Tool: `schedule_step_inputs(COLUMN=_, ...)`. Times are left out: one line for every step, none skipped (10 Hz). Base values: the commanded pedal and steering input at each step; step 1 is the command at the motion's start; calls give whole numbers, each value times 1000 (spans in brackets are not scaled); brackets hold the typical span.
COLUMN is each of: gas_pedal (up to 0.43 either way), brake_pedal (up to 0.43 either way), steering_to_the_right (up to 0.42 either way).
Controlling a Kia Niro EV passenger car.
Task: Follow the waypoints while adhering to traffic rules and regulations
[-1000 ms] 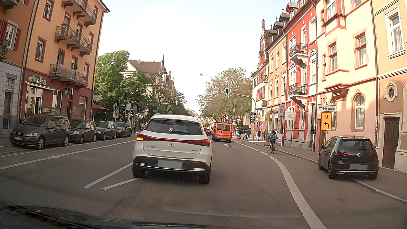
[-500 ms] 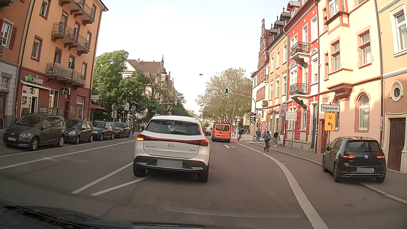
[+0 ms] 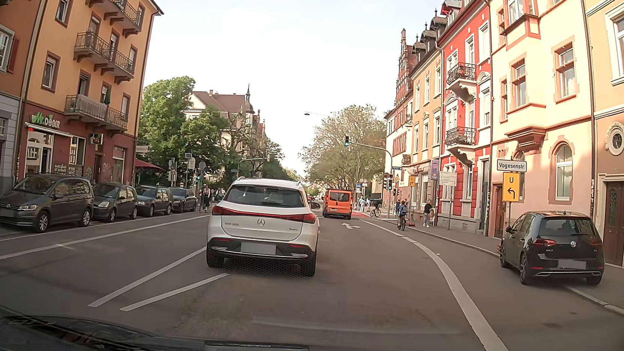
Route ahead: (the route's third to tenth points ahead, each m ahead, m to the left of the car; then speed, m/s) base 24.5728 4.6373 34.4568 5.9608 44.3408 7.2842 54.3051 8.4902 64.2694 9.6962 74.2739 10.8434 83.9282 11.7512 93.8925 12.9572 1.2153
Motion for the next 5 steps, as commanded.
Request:
schedule_step_inputs(gas_pedal=197, brake_pedal=0, steering_to_the_right=38)
schedule_step_inputs(gas_pedal=197, brake_pedal=0, steering_to_the_right=43)
schedule_step_inputs(gas_pedal=197, brake_pedal=0, steering_to_the_right=49)
schedule_step_inputs(gas_pedal=197, brake_pedal=0, steering_to_the_right=54)
schedule_step_inputs(gas_pedal=220, brake_pedal=0, steering_to_the_right=59)
